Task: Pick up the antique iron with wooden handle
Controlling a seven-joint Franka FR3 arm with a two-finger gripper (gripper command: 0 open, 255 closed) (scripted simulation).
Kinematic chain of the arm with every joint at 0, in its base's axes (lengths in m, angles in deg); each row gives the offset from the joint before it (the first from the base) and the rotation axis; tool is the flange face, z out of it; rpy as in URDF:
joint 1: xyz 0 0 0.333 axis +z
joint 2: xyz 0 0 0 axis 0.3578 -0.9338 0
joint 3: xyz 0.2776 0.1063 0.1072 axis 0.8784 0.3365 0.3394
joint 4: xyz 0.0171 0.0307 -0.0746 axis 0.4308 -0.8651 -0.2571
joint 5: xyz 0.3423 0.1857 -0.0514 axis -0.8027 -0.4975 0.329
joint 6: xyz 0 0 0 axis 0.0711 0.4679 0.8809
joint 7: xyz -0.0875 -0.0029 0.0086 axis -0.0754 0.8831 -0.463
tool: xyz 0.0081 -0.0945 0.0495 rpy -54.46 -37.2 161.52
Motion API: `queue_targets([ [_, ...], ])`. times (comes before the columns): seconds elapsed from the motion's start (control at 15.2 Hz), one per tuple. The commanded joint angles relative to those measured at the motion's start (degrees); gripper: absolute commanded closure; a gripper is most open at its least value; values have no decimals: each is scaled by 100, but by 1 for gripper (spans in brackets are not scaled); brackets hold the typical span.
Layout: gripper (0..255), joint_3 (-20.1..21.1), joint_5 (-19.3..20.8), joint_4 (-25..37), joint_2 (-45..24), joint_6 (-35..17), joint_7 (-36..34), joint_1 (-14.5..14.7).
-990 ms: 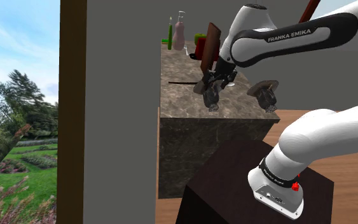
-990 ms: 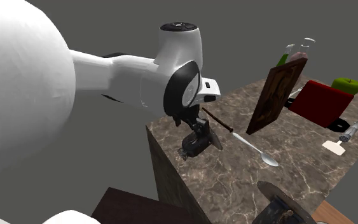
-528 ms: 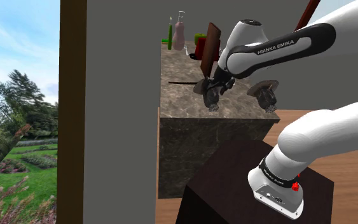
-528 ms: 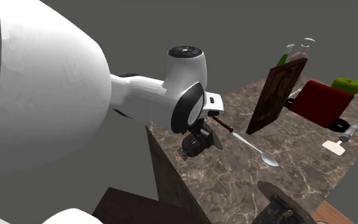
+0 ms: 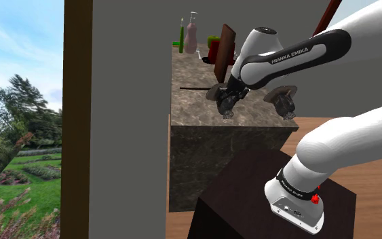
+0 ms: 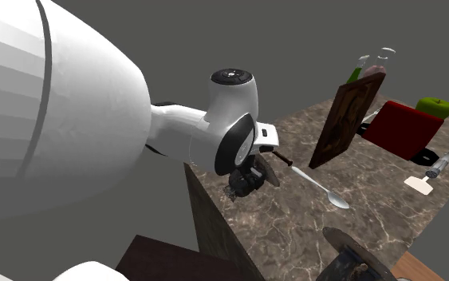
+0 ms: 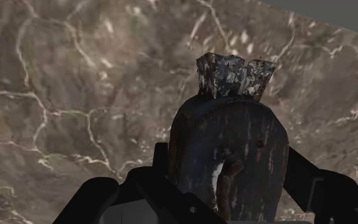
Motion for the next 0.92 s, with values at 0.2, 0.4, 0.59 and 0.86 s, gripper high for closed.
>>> queue_targets([
  [0.2, 255, -4, 2, -17, 2, -2, 7, -2],
  [0.4, 255, -5, 2, 41, 48, 102, 6, 0],
  [0.59, 255, -21, 3, 180, 212, 404, 15, 4],
  [0.86, 255, -42, 6, 382, 399, 793, 25, 6],
])
